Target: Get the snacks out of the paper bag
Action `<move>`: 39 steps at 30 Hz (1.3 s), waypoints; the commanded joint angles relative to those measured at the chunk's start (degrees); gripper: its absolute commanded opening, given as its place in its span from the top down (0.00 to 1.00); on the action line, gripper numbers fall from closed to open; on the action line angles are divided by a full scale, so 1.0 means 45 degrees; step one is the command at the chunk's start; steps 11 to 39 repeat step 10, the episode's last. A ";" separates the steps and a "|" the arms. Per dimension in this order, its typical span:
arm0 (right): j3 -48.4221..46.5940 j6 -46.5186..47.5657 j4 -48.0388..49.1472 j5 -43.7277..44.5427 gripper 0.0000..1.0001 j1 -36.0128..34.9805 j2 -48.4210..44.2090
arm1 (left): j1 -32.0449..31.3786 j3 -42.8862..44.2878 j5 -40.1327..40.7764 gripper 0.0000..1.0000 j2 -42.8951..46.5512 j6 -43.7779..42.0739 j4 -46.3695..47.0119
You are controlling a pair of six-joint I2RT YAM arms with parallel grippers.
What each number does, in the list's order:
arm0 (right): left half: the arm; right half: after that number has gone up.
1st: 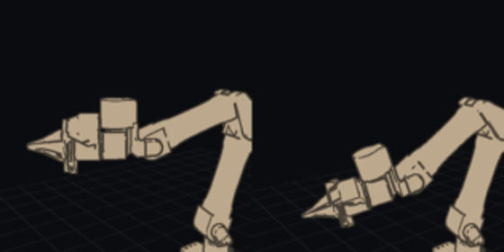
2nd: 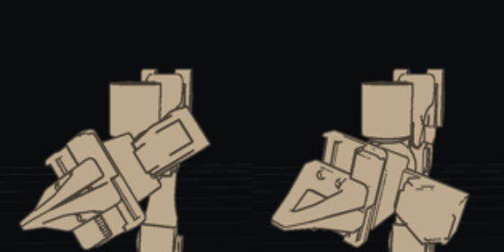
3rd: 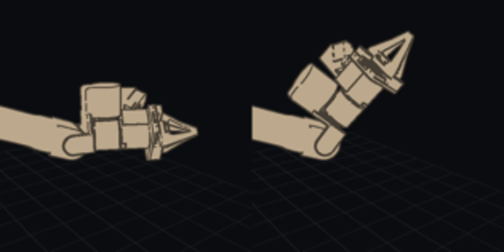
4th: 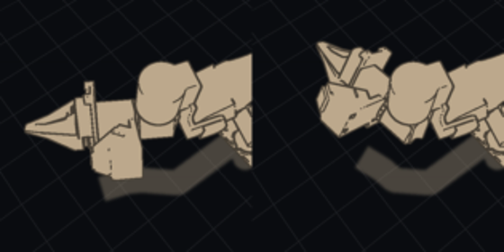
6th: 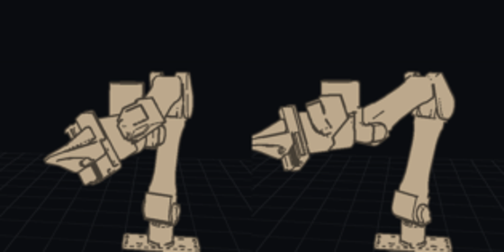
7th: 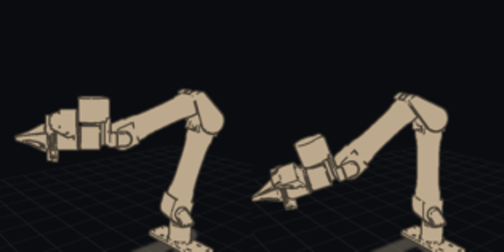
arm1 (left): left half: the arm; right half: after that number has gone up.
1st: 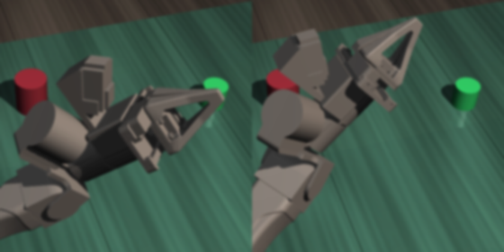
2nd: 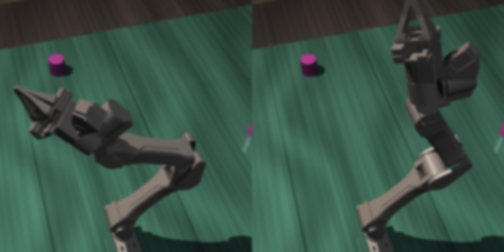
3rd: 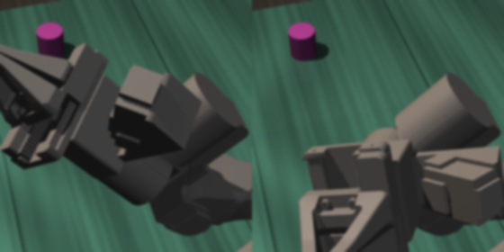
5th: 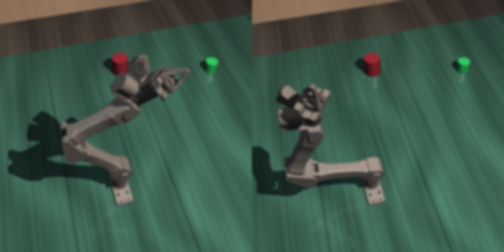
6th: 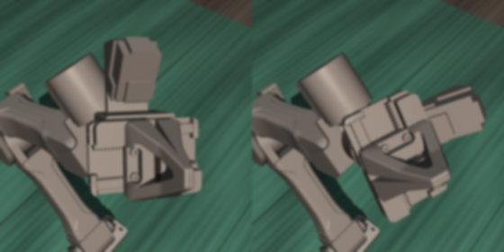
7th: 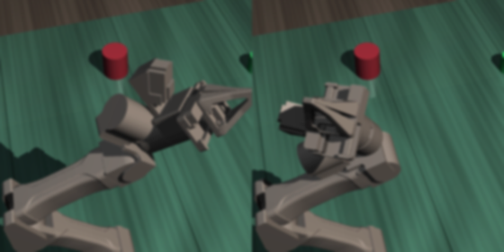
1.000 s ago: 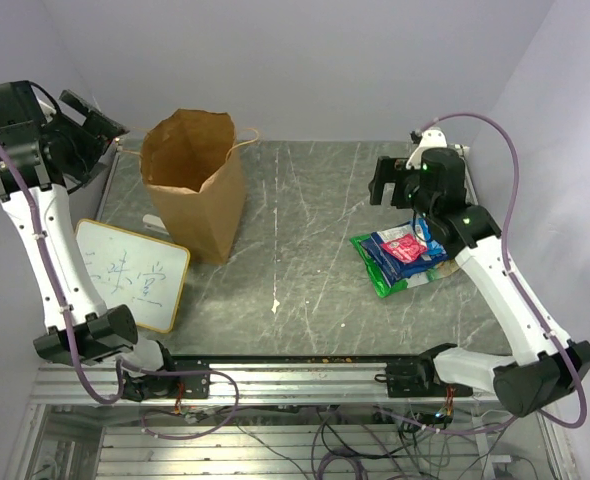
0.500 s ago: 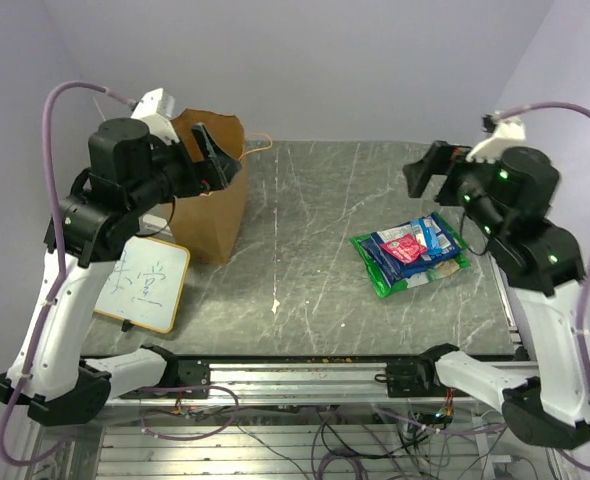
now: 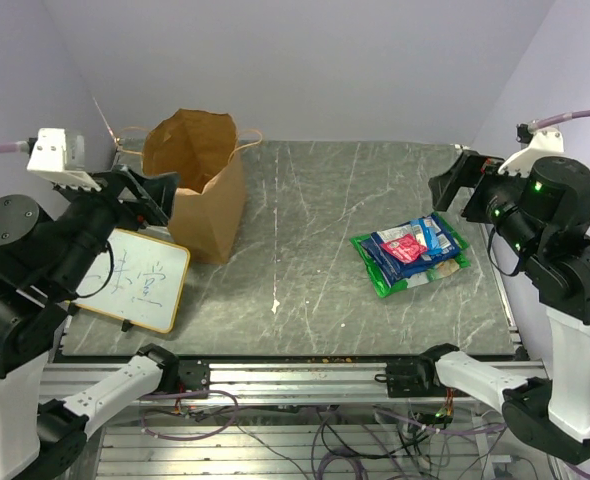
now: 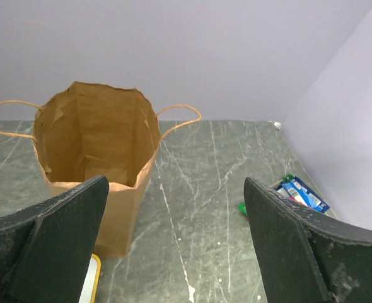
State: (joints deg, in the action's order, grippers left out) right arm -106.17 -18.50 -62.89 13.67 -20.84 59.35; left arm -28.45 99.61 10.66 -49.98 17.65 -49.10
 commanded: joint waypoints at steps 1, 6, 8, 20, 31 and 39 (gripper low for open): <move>0.0035 -0.0586 -0.0564 0.0804 0.00 0.0061 -0.0217 | -0.0060 0.0592 0.0772 0.01 -0.0454 0.0187 -0.0055; 0.0303 -0.0672 -0.0159 0.1035 0.00 0.0051 -0.0248 | -0.0065 0.1218 0.0589 0.01 -0.0808 0.0464 -0.0390; 0.0453 -0.0766 -0.0037 0.1524 0.00 0.0061 -0.0146 | -0.0058 0.1235 0.0480 0.01 -0.0853 0.0493 -0.0368; 0.0036 -0.1130 -0.0343 0.2071 0.00 0.0061 0.0313 | -0.0060 0.1278 0.0499 0.01 -0.0898 0.0565 -0.0438; 0.0036 -0.1130 -0.0343 0.2071 0.00 0.0061 0.0313 | -0.0060 0.1278 0.0499 0.01 -0.0898 0.0565 -0.0438; 0.0036 -0.1130 -0.0343 0.2071 0.00 0.0061 0.0313 | -0.0060 0.1278 0.0499 0.01 -0.0898 0.0565 -0.0438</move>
